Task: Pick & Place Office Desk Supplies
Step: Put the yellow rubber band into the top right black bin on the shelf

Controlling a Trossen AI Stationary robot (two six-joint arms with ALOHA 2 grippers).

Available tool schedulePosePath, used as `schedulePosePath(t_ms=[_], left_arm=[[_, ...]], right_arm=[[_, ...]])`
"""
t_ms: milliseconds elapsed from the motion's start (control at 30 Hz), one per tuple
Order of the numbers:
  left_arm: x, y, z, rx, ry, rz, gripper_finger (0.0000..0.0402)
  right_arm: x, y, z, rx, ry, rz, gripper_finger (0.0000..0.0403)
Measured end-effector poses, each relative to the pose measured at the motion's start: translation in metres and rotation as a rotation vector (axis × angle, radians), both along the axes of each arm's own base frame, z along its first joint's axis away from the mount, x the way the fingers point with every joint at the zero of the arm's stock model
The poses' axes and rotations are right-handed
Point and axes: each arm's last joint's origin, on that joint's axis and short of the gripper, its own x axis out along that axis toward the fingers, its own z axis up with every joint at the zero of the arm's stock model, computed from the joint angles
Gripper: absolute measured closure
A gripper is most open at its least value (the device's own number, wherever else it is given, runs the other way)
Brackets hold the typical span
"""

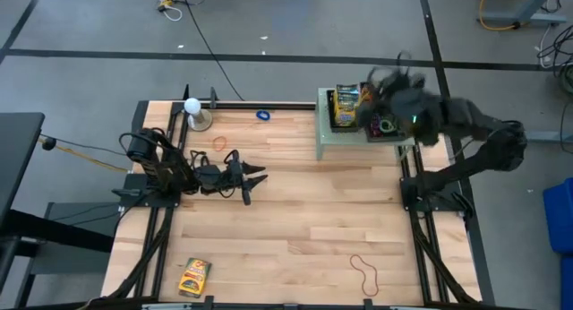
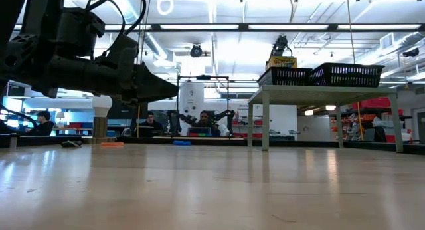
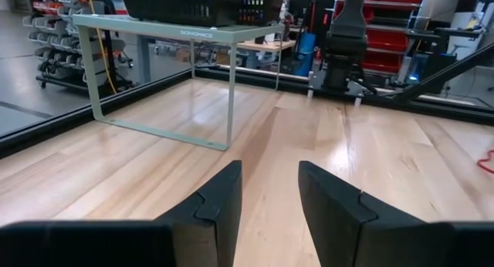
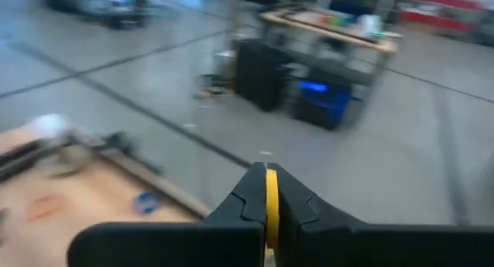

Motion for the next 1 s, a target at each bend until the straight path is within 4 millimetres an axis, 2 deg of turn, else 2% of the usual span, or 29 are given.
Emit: schedulePosePath(t_ms=[100, 267, 433, 600, 767, 900, 1000], left_arm=[[0.000, 0.000, 0.000, 0.001, 0.002, 0.000, 0.0267], [0.000, 0.000, 0.000, 0.003, 0.005, -0.002, 0.0267], [0.000, -0.001, 0.000, 0.003, 0.005, -0.002, 0.0267], [0.000, -0.001, 0.000, 0.003, 0.005, -0.002, 0.0267], [0.000, -0.001, 0.000, 0.003, 0.006, -0.003, 0.0267], [0.000, 0.000, -0.001, 0.003, 0.006, -0.002, 0.0267], [0.000, 0.000, -0.001, 0.004, 0.006, 0.000, 0.0267]], right_arm=[[-0.009, -0.029, 0.001, -0.002, 0.047, -0.124, 0.0400], [-0.032, -0.074, -0.013, 0.112, 0.142, -0.318, 0.0400], [-0.038, -0.111, -0.045, 0.183, 0.194, -0.407, 0.0400], [-0.047, -0.147, -0.087, 0.254, 0.221, -0.444, 0.0400], [-0.058, -0.168, -0.117, 0.323, 0.194, -0.455, 0.0400], [-0.063, -0.174, -0.130, 0.351, 0.186, -0.472, 0.0395], [-0.064, -0.174, -0.136, 0.372, 0.185, -0.479, 0.0377]])
